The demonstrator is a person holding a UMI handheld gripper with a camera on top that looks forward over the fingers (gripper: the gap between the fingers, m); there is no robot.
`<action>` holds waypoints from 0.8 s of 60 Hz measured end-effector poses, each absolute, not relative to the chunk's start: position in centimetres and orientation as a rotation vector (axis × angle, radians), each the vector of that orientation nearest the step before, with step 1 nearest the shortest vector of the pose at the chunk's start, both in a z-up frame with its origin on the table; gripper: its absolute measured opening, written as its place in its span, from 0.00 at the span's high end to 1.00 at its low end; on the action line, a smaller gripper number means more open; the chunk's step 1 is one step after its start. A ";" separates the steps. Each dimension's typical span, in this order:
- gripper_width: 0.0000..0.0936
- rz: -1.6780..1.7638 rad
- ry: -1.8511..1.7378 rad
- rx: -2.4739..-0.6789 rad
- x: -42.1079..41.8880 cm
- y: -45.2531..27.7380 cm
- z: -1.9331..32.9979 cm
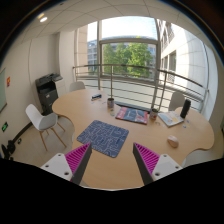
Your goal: Arrange mouse
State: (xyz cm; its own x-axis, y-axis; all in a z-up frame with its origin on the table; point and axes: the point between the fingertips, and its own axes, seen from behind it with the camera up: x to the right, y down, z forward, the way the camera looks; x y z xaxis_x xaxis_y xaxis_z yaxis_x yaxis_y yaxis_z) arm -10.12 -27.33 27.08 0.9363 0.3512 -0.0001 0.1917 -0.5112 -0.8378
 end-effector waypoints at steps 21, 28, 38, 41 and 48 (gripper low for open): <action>0.09 0.083 -0.244 -2.330 6.8 -20.9 11.9; 0.09 -0.003 -0.190 -2.353 14.7 -16.5 7.5; 0.10 -0.103 -0.106 -2.296 23.4 -7.7 3.7; 0.10 -0.105 -0.078 -2.288 24.9 -5.1 2.8; 0.09 -0.108 -0.047 -2.270 27.1 0.1 1.1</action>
